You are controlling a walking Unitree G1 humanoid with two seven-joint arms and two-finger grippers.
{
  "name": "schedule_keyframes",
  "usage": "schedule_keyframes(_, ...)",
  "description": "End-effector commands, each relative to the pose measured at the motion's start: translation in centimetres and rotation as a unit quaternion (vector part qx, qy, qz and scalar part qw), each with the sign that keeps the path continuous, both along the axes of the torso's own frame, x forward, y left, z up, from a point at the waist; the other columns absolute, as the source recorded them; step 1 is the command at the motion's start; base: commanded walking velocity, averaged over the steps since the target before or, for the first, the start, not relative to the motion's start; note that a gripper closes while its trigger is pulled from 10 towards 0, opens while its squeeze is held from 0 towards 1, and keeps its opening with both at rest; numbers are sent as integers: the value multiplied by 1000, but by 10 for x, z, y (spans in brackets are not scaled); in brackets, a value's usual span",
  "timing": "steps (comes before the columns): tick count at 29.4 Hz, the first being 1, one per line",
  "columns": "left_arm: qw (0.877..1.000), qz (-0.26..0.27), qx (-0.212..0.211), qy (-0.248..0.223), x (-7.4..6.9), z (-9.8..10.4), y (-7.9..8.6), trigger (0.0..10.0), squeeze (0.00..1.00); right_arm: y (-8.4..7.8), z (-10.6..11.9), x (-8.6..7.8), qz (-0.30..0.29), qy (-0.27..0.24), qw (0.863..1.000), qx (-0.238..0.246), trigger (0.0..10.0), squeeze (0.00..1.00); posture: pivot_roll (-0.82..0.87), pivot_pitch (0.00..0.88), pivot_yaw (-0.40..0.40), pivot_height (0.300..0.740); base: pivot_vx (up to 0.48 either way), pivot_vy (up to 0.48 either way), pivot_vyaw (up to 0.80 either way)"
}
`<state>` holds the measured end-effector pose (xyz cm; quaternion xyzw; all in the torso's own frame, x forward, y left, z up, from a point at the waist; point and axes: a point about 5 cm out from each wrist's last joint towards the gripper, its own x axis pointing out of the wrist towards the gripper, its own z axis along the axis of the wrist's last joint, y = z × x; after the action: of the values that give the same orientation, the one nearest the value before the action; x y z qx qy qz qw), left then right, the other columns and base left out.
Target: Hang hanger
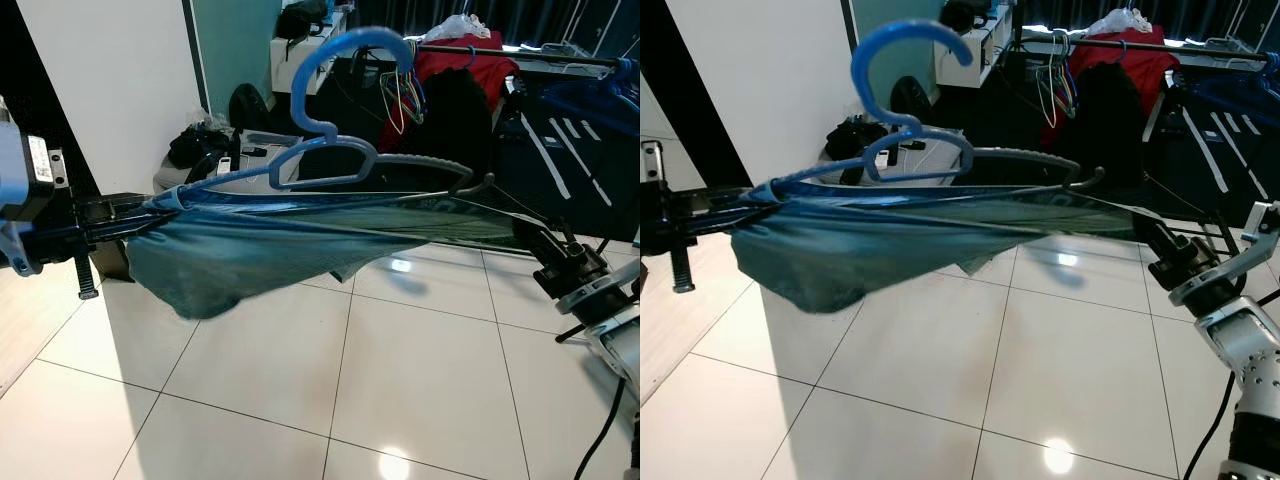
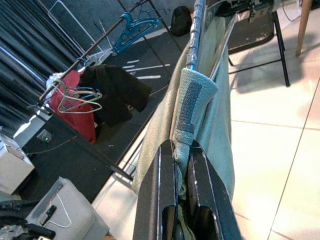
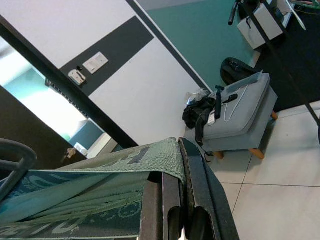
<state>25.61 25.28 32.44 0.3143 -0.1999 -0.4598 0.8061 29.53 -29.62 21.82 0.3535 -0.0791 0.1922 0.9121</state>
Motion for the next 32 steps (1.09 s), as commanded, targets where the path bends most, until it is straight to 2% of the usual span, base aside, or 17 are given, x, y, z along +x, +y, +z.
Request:
schedule_keyframes(1, 999, 26, 26, -9, -3, 6, 8, 10000, 0, -17, 1, -6, -49, -2, 999, 3, 0, 0, 15, 81, -28, 740, 0, 0, 0)
schedule_keyframes(8, 999, 17, 33, 0, -4, 3, 6, 10000, 0, -22, 6, -3, -61, -8, 998, 5, 0, 0, 14, 81, -31, 740, 0, 0, 0)
schedule_keyframes(18, 1000, -7, 7, 10, -10, 7, 7, 10000, 0, -27, 10, -2, -68, -10, 998, 2, 0, 0, 13, 79, -34, 740, 0, 0, 0)
schedule_keyframes(32, 998, -4, 46, 43, -8, -9, 10, 10000, 0, -29, 15, -3, -67, -17, 998, -2, 0, 0, 8, 78, -33, 740, 0, 0, 0)
